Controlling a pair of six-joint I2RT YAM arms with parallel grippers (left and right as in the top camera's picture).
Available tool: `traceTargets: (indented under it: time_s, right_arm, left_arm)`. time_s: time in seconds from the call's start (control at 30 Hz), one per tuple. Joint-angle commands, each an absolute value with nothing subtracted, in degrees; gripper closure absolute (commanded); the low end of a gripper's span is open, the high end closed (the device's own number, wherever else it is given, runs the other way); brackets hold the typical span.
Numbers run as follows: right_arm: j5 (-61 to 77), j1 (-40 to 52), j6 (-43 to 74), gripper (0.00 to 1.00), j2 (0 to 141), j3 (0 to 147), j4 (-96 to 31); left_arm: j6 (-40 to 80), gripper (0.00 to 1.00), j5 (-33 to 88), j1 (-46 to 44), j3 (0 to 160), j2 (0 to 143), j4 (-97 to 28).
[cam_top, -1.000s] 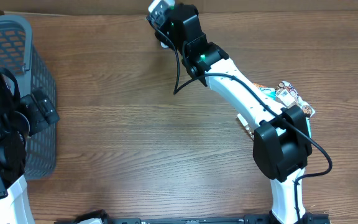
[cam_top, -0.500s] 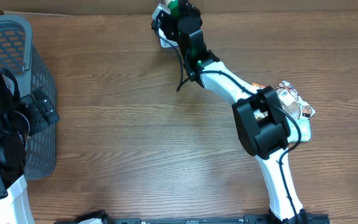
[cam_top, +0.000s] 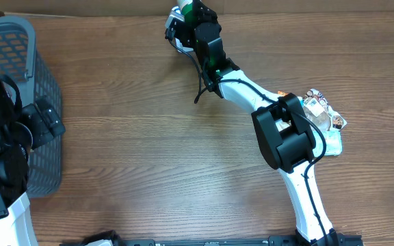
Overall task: Scan the item barcode
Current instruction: 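Hold the jar's label against the white scanner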
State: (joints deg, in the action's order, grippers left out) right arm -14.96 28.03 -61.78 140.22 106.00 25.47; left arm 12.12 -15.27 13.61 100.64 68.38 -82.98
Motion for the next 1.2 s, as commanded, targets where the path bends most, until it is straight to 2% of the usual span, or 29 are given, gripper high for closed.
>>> traceTargets:
  time_s: [0.0,0.4,0.53,0.77,0.93,1.1,1.17]
  right_arm:
    - [-14.55,27.35,-62.04,0.48,140.29,106.5,26.24]
    - [-18.06,29.91,-61.08,0.48,138.56,106.5,26.41]
    - [-17.93,31.29,-55.79,0.48,134.67,106.5,20.56]
    - [-17.08,35.9,-48.27,0.48,128.38,106.5,5.74]
    - [-15.14,39.57,-38.09,0.48,122.72,106.5,-5.89]
    - [0.75,40.53,-25.06,0.48,116.75,106.5,-23.33]
    - [10.72,39.68,-19.38,0.48,113.99,106.5,-33.93]
  left_arm:
    - [13.32,0.0,-15.84,13.85,101.71,68.25,-82.91]
    - [13.32,0.0,-15.84,13.85,101.71,68.25,-82.91]
    - [13.32,0.0,-15.84,13.85,101.73,68.25,-82.91]
    - [13.32,0.0,-15.84,13.87,101.73,68.25,-82.91]
    - [13.32,0.0,-15.84,13.85,101.71,68.25,-82.91]
    - [13.32,0.0,-15.84,13.85,101.71,68.25,-82.91]
    - [13.32,0.0,-15.84,13.85,101.73,68.25,-82.91]
